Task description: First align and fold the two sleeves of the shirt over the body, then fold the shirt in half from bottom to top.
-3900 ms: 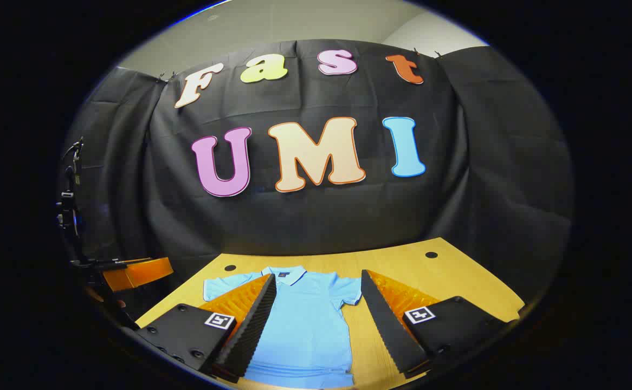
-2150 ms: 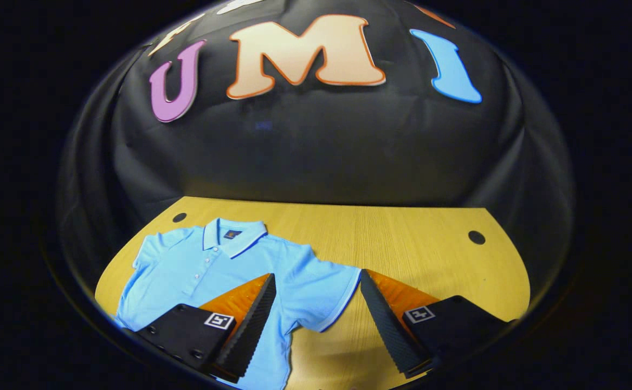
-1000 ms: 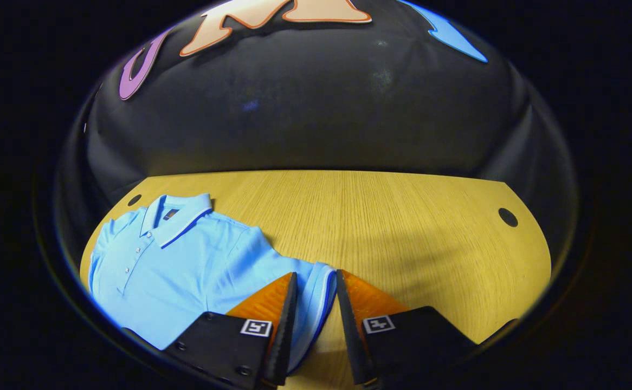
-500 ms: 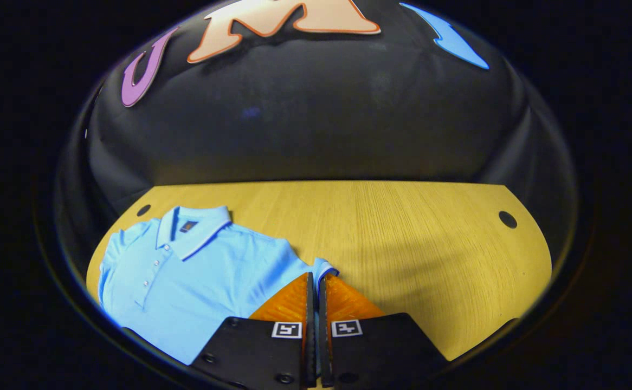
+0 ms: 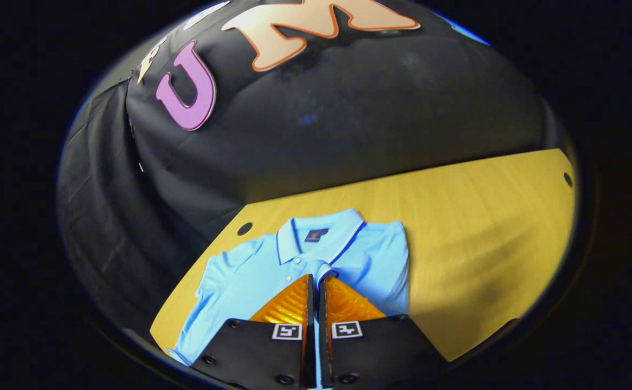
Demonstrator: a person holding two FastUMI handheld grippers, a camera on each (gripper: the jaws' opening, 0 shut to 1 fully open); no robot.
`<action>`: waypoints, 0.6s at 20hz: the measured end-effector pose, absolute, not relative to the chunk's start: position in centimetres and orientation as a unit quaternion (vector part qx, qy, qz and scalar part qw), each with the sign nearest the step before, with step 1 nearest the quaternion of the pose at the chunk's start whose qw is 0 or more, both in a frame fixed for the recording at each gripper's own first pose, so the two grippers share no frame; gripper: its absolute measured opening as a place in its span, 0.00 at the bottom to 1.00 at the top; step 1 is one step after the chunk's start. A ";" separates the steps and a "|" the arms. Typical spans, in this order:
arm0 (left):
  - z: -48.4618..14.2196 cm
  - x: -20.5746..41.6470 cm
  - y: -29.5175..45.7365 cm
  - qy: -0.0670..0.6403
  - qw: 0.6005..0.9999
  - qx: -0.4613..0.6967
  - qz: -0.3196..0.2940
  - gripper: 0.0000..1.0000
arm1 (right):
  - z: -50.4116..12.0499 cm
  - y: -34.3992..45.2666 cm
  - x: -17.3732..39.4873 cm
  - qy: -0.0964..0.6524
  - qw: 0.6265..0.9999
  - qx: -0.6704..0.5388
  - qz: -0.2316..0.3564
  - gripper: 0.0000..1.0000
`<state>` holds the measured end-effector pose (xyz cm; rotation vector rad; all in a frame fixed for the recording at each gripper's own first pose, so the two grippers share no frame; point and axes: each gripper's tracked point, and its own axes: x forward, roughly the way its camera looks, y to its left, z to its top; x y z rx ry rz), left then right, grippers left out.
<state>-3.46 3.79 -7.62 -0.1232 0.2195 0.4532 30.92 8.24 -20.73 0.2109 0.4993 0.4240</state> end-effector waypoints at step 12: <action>-7.9 -0.6 4.4 0.098 0.977 -0.079 0.171 0.95 | -19.6 8.4 25.6 0.251 0.938 0.068 0.229 0.98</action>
